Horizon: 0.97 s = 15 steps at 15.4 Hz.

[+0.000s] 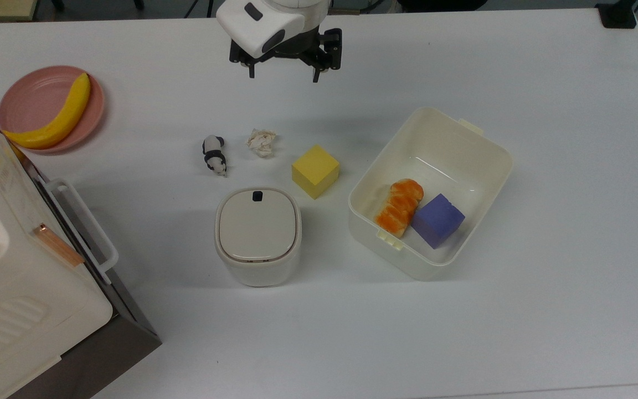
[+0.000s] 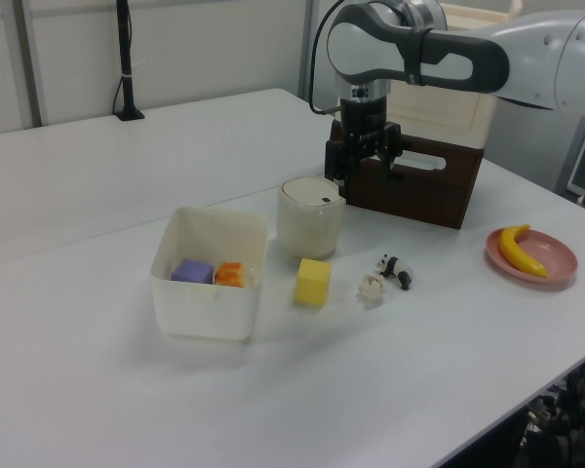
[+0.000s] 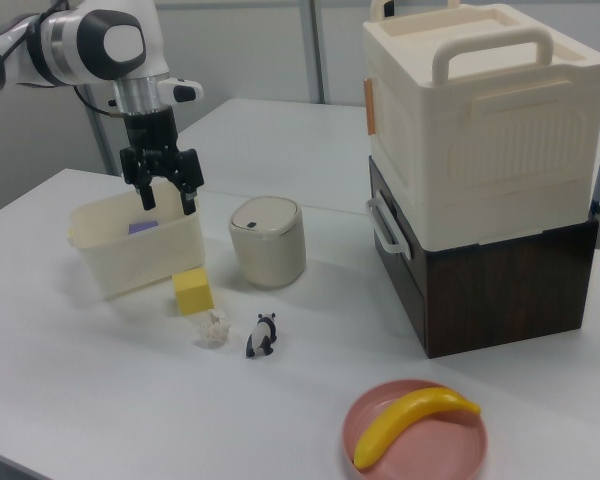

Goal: Open the trash can
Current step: 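Move the gripper down onto the trash can's lid button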

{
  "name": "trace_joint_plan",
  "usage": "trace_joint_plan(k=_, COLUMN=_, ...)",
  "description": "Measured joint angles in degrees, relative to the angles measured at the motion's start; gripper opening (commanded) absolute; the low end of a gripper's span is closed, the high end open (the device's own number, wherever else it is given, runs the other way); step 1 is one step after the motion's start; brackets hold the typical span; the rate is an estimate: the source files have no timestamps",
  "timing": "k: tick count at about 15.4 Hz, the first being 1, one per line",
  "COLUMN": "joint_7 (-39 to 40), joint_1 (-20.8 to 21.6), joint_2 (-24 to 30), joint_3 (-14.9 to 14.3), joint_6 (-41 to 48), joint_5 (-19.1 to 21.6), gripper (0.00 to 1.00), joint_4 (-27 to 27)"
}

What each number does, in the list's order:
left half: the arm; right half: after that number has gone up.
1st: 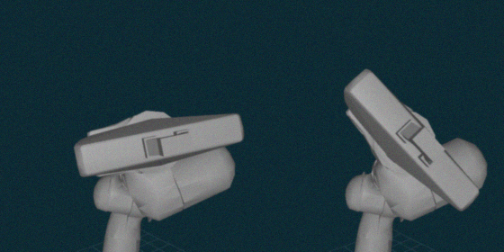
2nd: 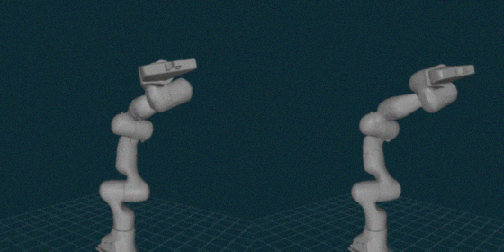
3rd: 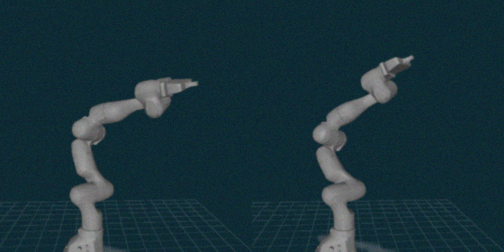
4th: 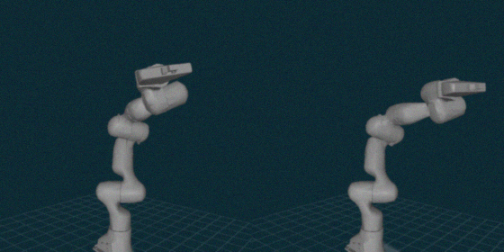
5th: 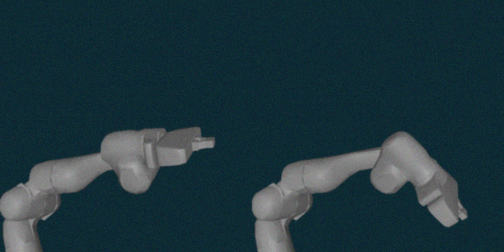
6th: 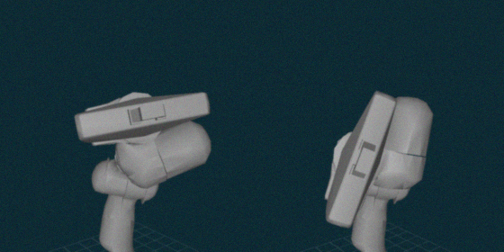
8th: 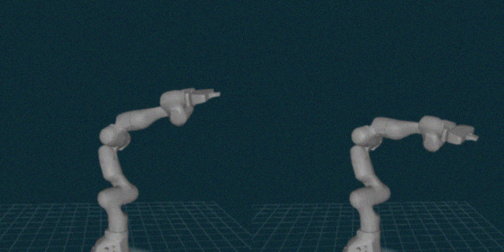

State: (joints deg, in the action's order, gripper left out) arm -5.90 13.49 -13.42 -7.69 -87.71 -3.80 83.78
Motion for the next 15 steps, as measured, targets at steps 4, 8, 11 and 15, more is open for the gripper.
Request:
trace_joint_plan(k=4, joint_7=0.22, joint_1=-0.48, joint_2=-0.08, joint_3=0.0, joint_6=-3.68, joint_5=0.0, gripper=0.11, joint_4=0.02)
trace_joint_plan(k=8, joint_7=2.87, joint_1=-3.08, joint_2=-0.95, joint_3=0.0, joint_6=-11.86, joint_5=1.38, gripper=0.01, joint_4=0.07)
trace_joint_plan(k=11, joint_7=3.15, joint_1=-5.06, joint_2=-2.06, joint_3=-0.01, joint_6=-18.95, joint_5=1.94, gripper=0.01, joint_4=0.11)
trace_joint_plan(k=15, joint_7=3.02, joint_1=-5.81, joint_2=-5.12, joint_3=0.0, joint_6=-26.38, joint_5=1.98, gripper=0.01, joint_4=0.16)
